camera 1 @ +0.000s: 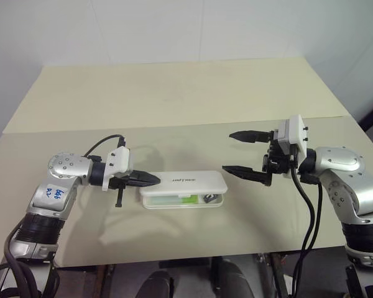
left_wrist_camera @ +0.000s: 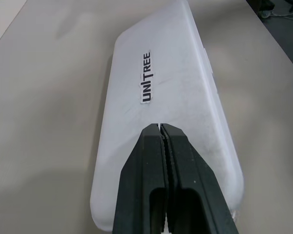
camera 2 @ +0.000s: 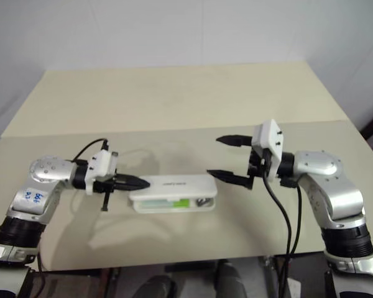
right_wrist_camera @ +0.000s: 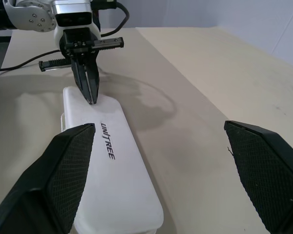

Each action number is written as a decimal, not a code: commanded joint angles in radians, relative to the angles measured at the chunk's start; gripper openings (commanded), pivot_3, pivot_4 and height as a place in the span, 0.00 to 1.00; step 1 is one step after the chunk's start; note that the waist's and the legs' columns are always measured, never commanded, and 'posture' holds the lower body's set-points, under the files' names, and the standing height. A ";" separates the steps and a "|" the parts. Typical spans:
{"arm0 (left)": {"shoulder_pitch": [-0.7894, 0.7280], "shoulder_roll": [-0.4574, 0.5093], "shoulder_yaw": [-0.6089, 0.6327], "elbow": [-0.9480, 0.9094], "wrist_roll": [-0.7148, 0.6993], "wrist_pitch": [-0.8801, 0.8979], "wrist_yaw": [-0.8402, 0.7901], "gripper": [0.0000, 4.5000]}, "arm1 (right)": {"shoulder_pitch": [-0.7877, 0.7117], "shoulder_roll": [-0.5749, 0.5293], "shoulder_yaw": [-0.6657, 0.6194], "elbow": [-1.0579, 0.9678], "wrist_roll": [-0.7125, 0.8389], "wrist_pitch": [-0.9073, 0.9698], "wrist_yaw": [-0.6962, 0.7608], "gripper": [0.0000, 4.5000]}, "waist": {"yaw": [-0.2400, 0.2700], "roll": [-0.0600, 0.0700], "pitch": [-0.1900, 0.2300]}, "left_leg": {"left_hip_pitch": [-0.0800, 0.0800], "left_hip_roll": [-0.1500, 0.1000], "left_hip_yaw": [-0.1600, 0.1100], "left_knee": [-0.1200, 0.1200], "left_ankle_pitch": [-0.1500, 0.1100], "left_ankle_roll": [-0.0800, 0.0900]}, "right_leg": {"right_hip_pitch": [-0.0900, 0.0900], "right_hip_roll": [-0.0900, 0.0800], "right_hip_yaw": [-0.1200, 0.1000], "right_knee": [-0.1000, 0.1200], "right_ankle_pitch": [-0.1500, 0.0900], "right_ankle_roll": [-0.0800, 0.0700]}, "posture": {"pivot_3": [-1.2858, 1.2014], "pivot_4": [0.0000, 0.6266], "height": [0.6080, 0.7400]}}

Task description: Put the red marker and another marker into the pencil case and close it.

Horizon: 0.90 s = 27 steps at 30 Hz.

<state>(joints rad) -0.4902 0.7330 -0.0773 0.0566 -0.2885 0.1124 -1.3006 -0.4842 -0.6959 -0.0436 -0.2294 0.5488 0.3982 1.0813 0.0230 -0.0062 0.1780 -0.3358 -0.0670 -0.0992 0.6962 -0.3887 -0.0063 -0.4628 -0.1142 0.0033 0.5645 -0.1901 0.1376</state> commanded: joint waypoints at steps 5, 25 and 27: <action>-0.011 -0.051 -0.061 -0.062 0.022 0.031 0.040 0.01 | -0.014 0.002 -0.007 -0.024 0.003 -0.006 -0.013 1.00 | -0.001 0.000 0.000 | 0.000 0.000 0.000 0.000 0.000 0.001 | 0.000 0.000 0.000 0.000 0.000 0.000 | 0.52 0.24 1.00; -0.045 -0.071 -0.175 -0.077 0.100 0.087 0.050 0.01 | -0.015 0.014 -0.006 -0.033 0.004 -0.005 -0.045 1.00 | -0.001 0.000 0.000 | 0.000 0.000 0.000 0.000 0.000 0.000 | 0.000 0.000 0.000 0.000 0.000 0.000 | 0.52 0.24 1.00; -0.043 -0.065 -0.180 -0.080 0.108 0.089 0.052 0.01 | -0.015 0.016 -0.007 -0.033 0.005 -0.005 -0.047 1.00 | -0.001 0.000 0.000 | 0.000 0.000 0.000 0.000 0.000 0.000 | 0.000 0.000 0.000 0.000 0.000 0.000 | 0.52 0.24 1.00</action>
<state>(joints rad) -0.5279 0.6501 -0.2486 0.0057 -0.2027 0.1964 -1.2459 -0.4853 -0.6837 -0.0430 -0.2326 0.5487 0.3999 1.0413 0.0217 -0.0062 0.1780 -0.3355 -0.0671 -0.0989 0.6964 -0.3890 -0.0058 -0.4624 -0.1142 0.0034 0.5644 -0.1900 0.1376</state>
